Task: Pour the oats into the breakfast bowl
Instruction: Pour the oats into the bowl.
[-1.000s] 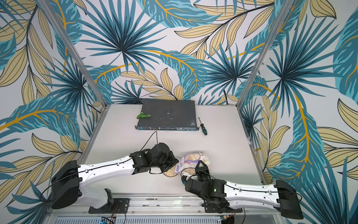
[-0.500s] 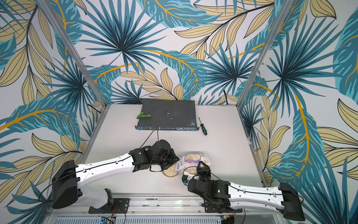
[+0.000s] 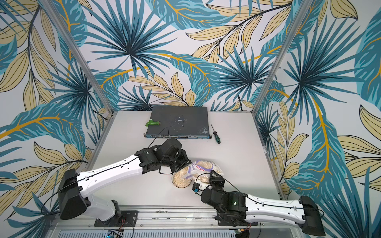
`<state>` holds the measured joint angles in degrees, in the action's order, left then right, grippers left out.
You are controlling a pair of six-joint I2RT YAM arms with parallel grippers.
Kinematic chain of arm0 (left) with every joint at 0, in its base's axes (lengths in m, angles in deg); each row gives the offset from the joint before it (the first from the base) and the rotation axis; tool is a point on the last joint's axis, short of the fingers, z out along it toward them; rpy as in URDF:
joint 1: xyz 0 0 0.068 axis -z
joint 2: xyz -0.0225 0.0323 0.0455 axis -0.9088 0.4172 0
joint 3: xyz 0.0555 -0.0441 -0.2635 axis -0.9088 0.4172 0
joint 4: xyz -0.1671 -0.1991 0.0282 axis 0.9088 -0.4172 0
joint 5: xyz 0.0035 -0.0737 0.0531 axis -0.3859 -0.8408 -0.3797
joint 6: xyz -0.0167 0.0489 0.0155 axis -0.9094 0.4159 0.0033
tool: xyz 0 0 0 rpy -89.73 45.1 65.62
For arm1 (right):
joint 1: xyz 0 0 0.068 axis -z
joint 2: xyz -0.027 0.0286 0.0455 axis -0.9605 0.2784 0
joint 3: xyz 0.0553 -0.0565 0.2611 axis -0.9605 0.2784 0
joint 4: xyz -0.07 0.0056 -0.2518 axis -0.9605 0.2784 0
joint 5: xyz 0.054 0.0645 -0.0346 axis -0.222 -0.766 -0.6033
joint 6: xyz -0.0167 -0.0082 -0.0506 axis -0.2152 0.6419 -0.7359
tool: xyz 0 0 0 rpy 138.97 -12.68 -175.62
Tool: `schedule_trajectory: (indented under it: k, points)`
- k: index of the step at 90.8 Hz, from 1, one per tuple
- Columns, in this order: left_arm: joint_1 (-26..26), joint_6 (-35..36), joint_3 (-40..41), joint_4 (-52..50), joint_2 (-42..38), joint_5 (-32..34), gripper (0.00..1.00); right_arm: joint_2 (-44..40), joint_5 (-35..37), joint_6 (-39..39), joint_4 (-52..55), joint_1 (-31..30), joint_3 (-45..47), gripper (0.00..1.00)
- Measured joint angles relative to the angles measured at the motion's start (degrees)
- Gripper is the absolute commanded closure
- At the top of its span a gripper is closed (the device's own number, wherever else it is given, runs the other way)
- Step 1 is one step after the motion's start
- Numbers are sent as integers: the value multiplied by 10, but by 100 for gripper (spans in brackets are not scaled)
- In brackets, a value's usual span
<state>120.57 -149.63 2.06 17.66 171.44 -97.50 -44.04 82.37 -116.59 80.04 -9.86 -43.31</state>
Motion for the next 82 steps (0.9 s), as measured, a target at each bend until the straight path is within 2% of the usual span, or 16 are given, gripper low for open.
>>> schedule_trajectory:
  k: [27,82]
  points:
    - [-9,24,-46,-32,0,-7,100,-23,1,9,-30,2,0,100]
    - [-26,60,-161,-106,12,-10,100,-7,26,38,-129,5,-18,100]
